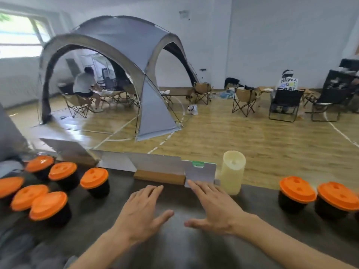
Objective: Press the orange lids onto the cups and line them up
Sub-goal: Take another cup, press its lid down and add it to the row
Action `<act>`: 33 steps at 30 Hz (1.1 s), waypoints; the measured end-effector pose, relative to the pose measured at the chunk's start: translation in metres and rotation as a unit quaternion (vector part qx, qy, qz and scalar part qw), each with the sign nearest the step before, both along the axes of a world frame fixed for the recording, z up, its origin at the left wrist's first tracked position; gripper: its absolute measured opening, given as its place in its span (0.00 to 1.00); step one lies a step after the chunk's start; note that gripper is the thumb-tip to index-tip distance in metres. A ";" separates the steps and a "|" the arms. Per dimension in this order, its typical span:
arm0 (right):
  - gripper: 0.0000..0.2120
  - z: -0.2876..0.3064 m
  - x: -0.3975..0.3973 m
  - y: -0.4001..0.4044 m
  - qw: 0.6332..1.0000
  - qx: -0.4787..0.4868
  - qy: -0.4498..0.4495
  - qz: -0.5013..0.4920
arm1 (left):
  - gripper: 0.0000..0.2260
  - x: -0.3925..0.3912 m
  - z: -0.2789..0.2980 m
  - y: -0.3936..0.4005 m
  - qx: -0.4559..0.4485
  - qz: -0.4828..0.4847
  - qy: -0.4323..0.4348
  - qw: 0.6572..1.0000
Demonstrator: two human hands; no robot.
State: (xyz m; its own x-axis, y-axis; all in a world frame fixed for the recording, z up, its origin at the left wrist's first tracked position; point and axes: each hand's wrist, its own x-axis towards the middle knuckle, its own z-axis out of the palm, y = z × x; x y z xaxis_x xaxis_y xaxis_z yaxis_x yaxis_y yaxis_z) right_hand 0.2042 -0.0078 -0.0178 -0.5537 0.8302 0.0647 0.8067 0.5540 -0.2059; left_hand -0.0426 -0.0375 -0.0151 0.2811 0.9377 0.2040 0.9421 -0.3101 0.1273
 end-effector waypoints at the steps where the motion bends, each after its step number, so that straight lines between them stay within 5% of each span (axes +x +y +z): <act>1: 0.55 -0.004 -0.025 0.005 1.000 -0.008 0.001 0.012 | 0.43 -0.021 0.001 -0.001 0.001 0.018 0.002 1.000; 8: 0.54 -0.018 -0.180 0.052 0.997 -0.049 0.048 0.043 | 0.40 -0.152 0.014 0.014 0.007 0.156 0.031 0.987; 17: 0.54 -0.026 -0.299 0.118 0.986 -0.130 0.099 0.028 | 0.42 -0.228 0.026 0.064 -0.103 0.219 0.055 0.969; 23: 0.53 -0.032 -0.328 0.135 0.985 -0.152 0.071 0.042 | 0.40 -0.238 0.012 0.082 -0.174 0.209 0.104 0.957; 29: 0.39 -0.030 -0.320 0.134 0.979 -0.163 0.123 0.026 | 0.36 -0.242 0.005 0.084 -0.164 0.177 0.085 0.967; 33: 0.40 -0.030 -0.287 0.115 0.983 -0.109 0.144 0.014 | 0.37 -0.225 0.002 0.074 -0.137 0.142 0.075 0.977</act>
State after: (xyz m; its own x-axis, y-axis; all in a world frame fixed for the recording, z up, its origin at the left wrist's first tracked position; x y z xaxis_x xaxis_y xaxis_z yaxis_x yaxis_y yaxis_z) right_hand -0.0827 0.1071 -0.0474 -0.5608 0.8268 0.0446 0.6826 0.4922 -0.5402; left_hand -0.2675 0.0360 -0.0134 0.0095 0.9960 -0.0891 0.9997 -0.0076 0.0219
